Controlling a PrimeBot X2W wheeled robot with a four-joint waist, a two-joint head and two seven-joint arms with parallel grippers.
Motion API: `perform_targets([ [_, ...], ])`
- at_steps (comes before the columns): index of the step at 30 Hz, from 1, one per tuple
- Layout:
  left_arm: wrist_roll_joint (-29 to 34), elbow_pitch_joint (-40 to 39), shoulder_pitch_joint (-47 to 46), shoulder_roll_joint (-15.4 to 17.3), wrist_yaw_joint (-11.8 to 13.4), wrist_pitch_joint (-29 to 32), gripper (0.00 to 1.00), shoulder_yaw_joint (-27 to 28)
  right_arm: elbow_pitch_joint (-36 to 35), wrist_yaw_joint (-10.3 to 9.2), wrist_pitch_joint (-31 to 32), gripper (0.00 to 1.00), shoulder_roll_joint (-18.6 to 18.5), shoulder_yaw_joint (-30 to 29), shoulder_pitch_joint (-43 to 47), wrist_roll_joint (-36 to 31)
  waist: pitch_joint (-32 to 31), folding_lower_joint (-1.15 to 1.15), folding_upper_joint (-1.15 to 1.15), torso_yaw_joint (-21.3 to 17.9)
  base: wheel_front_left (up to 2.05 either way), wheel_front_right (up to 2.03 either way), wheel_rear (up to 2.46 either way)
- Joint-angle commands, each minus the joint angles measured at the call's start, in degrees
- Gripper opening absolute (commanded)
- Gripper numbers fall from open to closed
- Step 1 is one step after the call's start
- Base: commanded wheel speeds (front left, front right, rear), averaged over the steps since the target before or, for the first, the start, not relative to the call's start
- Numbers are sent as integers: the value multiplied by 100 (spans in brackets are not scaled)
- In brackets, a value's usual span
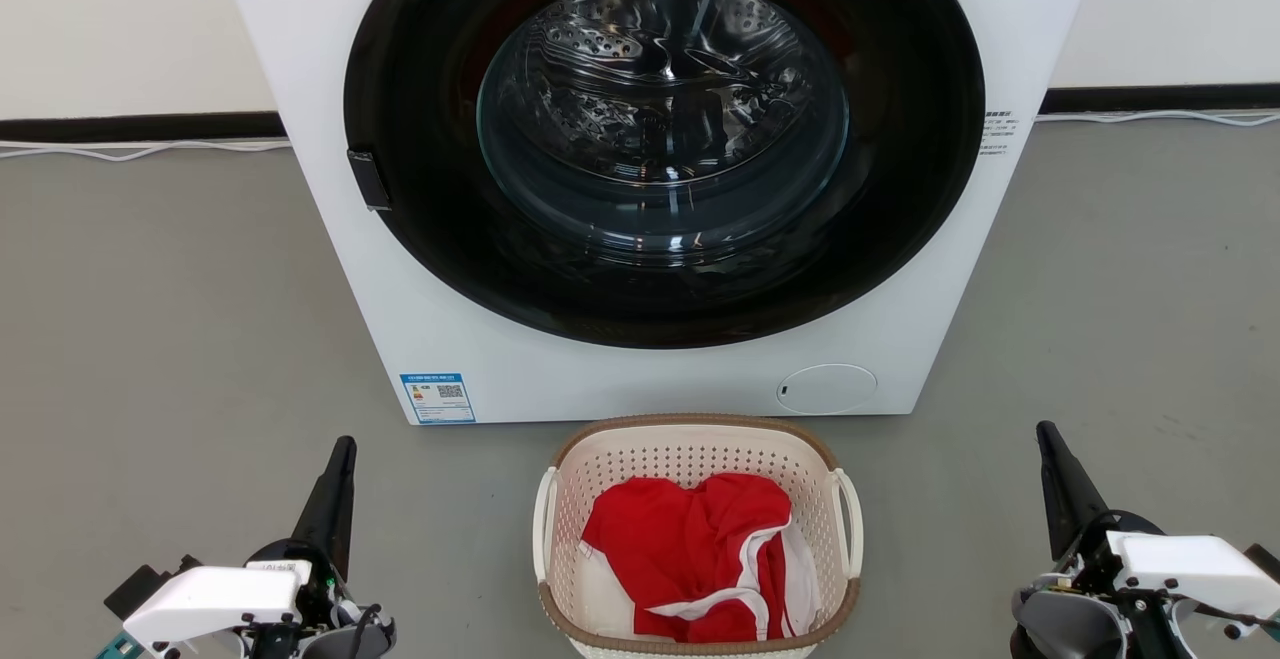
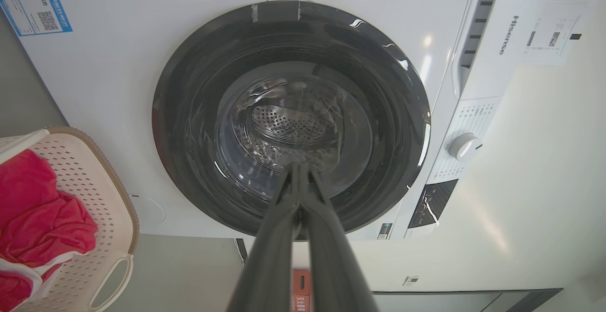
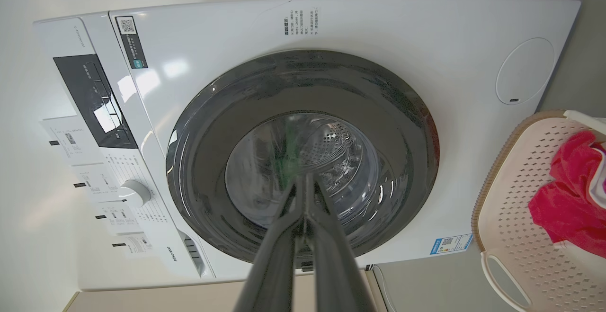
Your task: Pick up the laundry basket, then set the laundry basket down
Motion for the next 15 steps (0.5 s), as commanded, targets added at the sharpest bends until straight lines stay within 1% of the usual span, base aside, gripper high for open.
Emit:
perform_targets([
  [1, 5, -168, -190, 86, -35, 10, 0, 172, -178, 42, 44, 0, -44, 108, -131, 37, 0, 0, 0, 0, 0, 0, 0],
  [2, 5, -168, -190, 86, -35, 10, 0, 172, -178, 42, 44, 0, -44, 108, -131, 37, 0, 0, 0, 0, 0, 0, 0],
  [3, 0, 0, 0, 0, 0, 0, 100, 0, 0, 1, 0, 100, 0, 0, 0, 0, 0, 0, 0, 0, 0, 0, 0],
  [7, 5, 52, 36, -11, 4, -48, 100, -27, 21, 0, -39, 100, 7, 35, 33, 5, 1, 1, 0, 0, 0, 0, 0],
  [11, 15, 20, 74, -8, 2, -116, 100, -55, -41, 1, -110, 100, 5, 89, 64, -1, -10, 13, 0, -2, 0, 0, 0],
  [15, 27, -13, 119, -5, 1, -185, 100, -82, -101, 3, -180, 100, 3, 144, 99, -35, 0, 2, 0, -5, 0, 0, 0],
])
